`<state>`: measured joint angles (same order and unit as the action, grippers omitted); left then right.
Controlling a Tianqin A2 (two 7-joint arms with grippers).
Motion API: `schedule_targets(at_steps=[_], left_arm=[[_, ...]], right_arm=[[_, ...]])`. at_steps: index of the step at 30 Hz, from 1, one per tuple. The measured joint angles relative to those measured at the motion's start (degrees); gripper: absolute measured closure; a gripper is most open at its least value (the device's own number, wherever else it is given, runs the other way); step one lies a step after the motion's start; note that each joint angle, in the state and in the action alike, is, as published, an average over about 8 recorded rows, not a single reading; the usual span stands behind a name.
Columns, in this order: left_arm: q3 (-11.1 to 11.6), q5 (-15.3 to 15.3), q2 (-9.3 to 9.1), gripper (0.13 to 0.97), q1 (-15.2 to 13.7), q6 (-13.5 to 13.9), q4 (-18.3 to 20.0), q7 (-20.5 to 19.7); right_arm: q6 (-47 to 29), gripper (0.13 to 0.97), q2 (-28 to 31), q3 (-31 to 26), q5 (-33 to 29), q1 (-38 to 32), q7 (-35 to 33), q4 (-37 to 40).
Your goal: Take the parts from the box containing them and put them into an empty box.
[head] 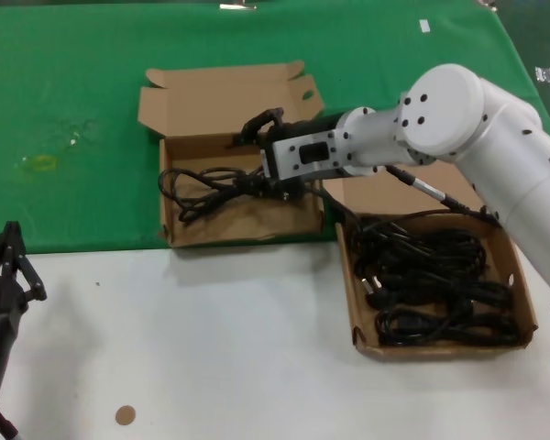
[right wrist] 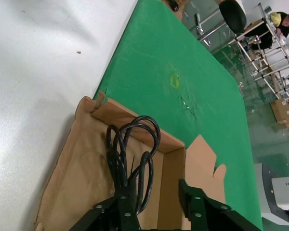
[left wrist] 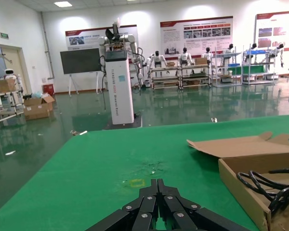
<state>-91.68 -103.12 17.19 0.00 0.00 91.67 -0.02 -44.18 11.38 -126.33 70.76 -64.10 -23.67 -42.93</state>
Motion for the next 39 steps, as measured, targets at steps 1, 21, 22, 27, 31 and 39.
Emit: schedule_targets(at_steps=[1,21,22,27,31,39], left_arm=[[0.0,0.0,0.0,0.945,0.0,0.0,0.0,0.0],[0.0,0.0,0.0,0.945,0.0,0.0,0.0,0.0],[0.0,0.0,0.0,0.945,0.0,0.0,0.0,0.0],[0.0,0.0,0.0,0.943,0.0,0.0,0.0,0.0],[0.0,0.0,0.0,0.94,0.0,0.0,0.0,0.0],[0.0,0.0,0.0,0.896,0.0,0.0,0.0,0.0]], right_arm=[[-0.03,0.828,0.12,-0.01,-0.05,0.07,0.15,-0.28],[0.33,0.423,4.03,0.72,-1.84,1.98,4.82,-9.11],[0.34,0.4,4.05,0.73,-1.86,1.99,4.85,-9.16],[0.35,0.284,4.07,0.75,-1.87,2.01,4.88,-9.21],[0.65,0.284,4.09,0.98,-1.63,2.44,5.01,-9.48],[3.5,0.171,4.2,3.2,0.61,6.5,6.22,-12.07]])
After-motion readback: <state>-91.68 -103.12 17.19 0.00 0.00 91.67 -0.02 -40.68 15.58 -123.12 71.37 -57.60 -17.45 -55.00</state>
